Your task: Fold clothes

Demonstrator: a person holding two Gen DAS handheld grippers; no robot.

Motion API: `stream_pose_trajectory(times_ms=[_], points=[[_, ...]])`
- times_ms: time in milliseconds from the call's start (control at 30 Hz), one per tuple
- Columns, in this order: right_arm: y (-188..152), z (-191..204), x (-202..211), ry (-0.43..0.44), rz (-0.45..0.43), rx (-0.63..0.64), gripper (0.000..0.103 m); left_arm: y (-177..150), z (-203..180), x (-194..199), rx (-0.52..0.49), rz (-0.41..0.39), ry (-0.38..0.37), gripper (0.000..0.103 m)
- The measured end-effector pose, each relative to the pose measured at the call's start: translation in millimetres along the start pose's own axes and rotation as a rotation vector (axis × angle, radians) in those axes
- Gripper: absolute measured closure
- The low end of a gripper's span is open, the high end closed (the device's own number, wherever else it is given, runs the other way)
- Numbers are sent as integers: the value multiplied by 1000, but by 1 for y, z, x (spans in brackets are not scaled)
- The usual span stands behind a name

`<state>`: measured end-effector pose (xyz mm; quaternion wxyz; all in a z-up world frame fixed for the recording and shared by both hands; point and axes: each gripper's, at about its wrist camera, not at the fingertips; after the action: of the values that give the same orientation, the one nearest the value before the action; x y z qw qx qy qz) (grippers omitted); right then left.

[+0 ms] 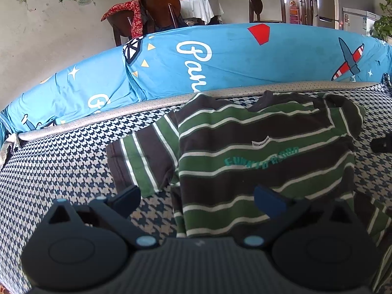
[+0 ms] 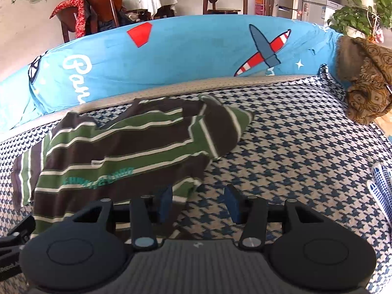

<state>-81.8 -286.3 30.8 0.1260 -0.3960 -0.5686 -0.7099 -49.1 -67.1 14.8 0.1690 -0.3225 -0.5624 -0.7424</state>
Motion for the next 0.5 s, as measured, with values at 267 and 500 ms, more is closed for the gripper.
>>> stream_pose_trajectory(times_ms=[267, 500], points=[[4, -45, -15, 33, -102, -67, 56, 2, 7, -11, 37, 30, 20, 0], [11, -72, -45, 72, -114, -164, 56, 2, 10, -18, 48, 52, 32, 0]])
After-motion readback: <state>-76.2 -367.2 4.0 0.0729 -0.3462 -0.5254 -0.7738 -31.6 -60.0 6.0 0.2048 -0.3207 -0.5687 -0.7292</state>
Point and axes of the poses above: each gripper's, at about its wrist camera, not at the fingertips, and x roughly against the way its jaws point, z to its left, y to its top, and after that the axes turned 1 degree about -z, right-handed
